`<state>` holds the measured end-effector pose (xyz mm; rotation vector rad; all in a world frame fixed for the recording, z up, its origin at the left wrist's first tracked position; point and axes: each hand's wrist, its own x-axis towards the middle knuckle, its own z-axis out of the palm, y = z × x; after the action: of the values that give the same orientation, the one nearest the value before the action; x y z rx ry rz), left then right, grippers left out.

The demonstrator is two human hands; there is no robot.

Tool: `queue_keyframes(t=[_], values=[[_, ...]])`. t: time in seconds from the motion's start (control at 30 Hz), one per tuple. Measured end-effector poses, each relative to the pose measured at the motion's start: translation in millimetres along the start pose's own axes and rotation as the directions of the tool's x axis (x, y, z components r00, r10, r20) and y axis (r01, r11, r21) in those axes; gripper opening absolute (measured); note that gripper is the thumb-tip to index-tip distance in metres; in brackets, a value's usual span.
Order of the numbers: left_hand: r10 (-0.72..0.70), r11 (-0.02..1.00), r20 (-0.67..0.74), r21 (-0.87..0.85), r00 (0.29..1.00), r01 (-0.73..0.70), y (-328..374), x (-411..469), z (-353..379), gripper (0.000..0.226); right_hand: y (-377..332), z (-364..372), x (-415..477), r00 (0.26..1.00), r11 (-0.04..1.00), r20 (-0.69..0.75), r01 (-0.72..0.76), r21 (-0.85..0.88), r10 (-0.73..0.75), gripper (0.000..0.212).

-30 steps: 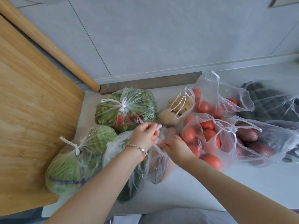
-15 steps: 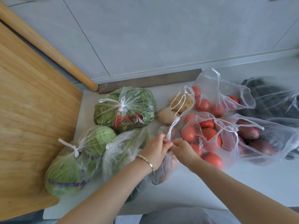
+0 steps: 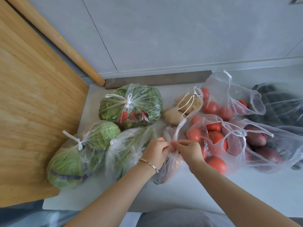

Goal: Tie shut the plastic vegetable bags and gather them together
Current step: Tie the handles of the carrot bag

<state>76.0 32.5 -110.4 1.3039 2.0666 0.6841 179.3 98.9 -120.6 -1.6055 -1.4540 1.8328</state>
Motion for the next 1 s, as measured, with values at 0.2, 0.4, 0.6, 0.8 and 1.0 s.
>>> queue_keyframes(t=[0.2, 0.4, 0.6, 0.8, 1.0], values=[[-0.21, 0.952, 0.002, -0.228, 0.978, 0.205, 1, 0, 4, 0.02, -5, -7, -3, 0.983, 0.931, 0.034, 0.183, -0.315, -0.181, 0.026], [-0.385, 0.837, 0.053, -0.4, 0.921, 0.373, -3, -4, 4, 0.022, 8, -7, -15, 0.75, 0.461, 0.334, 0.63, -0.625, -0.571, 0.026], [-0.282, 0.908, 0.023, -0.318, 0.959, 0.275, 0, -6, -1, 0.019, 1, -12, -6, 0.779, 0.47, 0.429, 0.621, -0.627, -0.456, 0.021], [-0.221, 0.945, -0.065, -0.259, 0.973, 0.198, 0, -7, -2, 0.025, -5, -12, -8, 0.789, 0.526, 0.412, 0.612, -0.591, -0.456, 0.02], [-0.184, 0.963, -0.179, -0.229, 0.966, 0.141, 0, -11, 6, 0.02, -9, -15, -6, 0.908, 0.791, 0.276, 0.412, -0.452, -0.315, 0.016]])
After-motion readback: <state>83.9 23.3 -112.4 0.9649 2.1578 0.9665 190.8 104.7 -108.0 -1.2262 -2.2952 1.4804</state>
